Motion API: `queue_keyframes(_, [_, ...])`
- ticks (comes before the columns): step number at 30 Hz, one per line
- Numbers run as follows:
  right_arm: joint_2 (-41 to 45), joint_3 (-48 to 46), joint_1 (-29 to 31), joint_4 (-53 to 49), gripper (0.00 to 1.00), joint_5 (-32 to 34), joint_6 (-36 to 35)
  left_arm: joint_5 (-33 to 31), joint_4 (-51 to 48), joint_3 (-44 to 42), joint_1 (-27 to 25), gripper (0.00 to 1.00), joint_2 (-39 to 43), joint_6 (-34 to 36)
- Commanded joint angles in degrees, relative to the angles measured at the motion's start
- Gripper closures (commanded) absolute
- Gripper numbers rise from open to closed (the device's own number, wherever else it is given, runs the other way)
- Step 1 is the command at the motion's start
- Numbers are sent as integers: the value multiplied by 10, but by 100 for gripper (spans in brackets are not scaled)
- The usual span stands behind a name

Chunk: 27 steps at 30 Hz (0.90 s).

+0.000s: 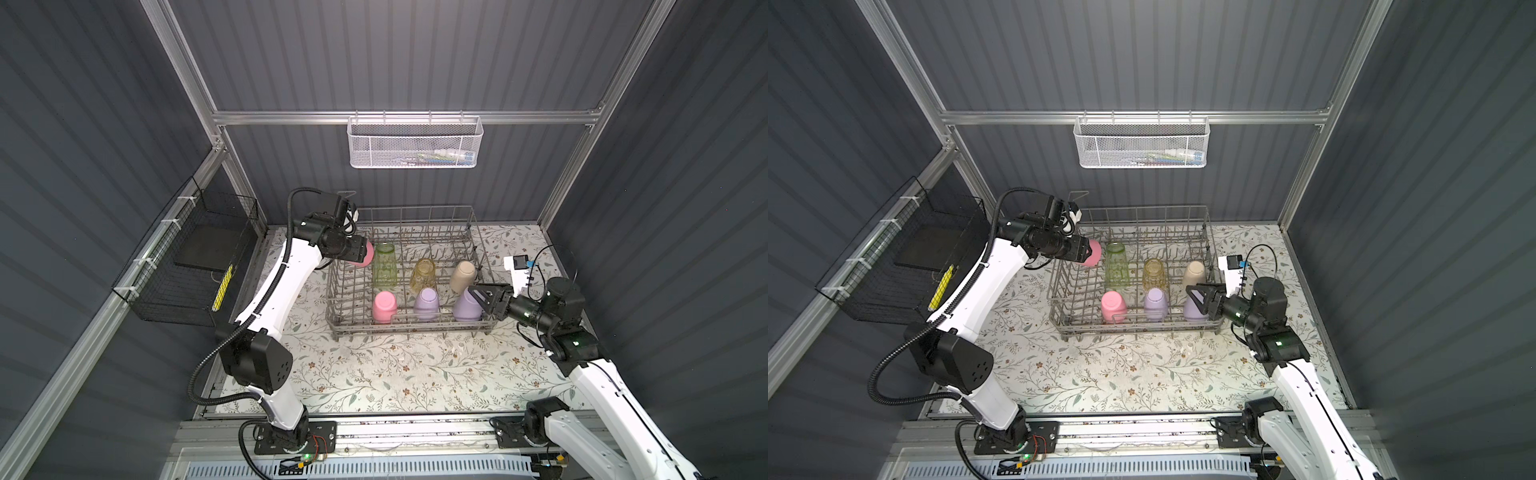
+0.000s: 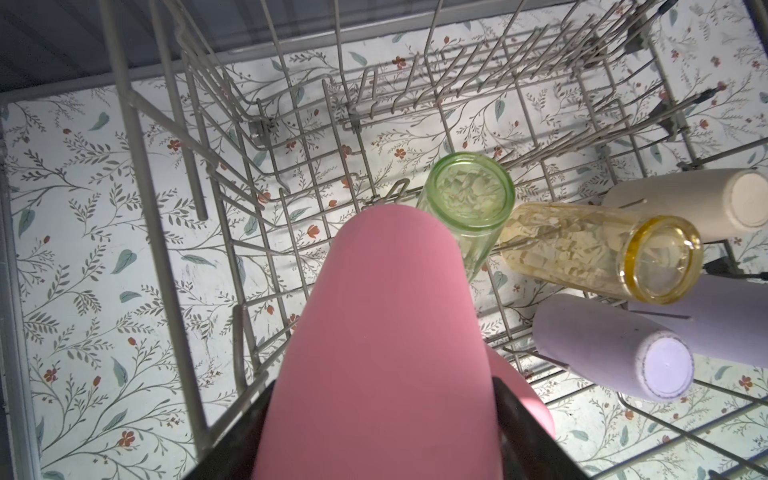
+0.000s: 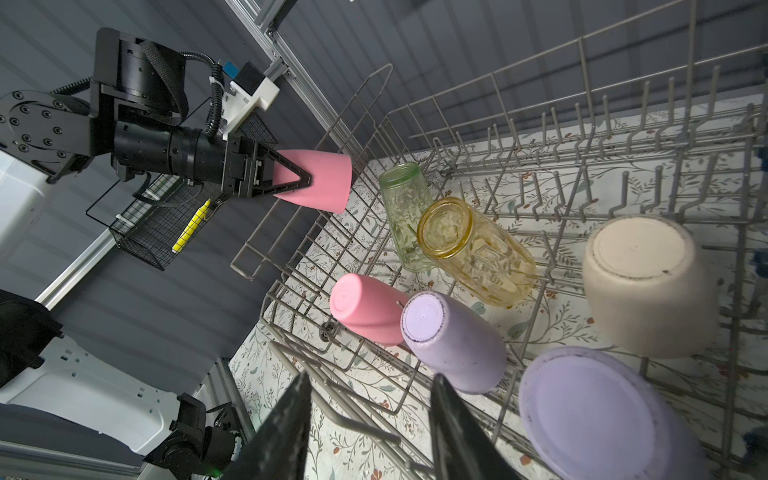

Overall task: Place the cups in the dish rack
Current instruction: 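Carry the pink cup over the rack and lower it mouth-down with the left gripper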

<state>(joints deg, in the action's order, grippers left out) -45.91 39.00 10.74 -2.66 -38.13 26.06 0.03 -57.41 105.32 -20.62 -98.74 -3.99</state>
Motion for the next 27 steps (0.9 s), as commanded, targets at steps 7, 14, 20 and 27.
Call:
queue_keyframes(7, [2,-8,-3,-4,52,0,-12,-30,-36,22,-5,45,-37,6])
queue_keyframes(14, [0,-10,-3,-6,52,1,-15,-60,-50,33,-17,44,-62,9])
queue_keyframes(20, [-4,-8,-3,-7,52,1,-18,-100,-65,46,-29,44,-92,10])
queue_keyframes(27, [-11,-4,-5,-9,52,-1,-21,-132,-80,61,-37,45,-119,8])
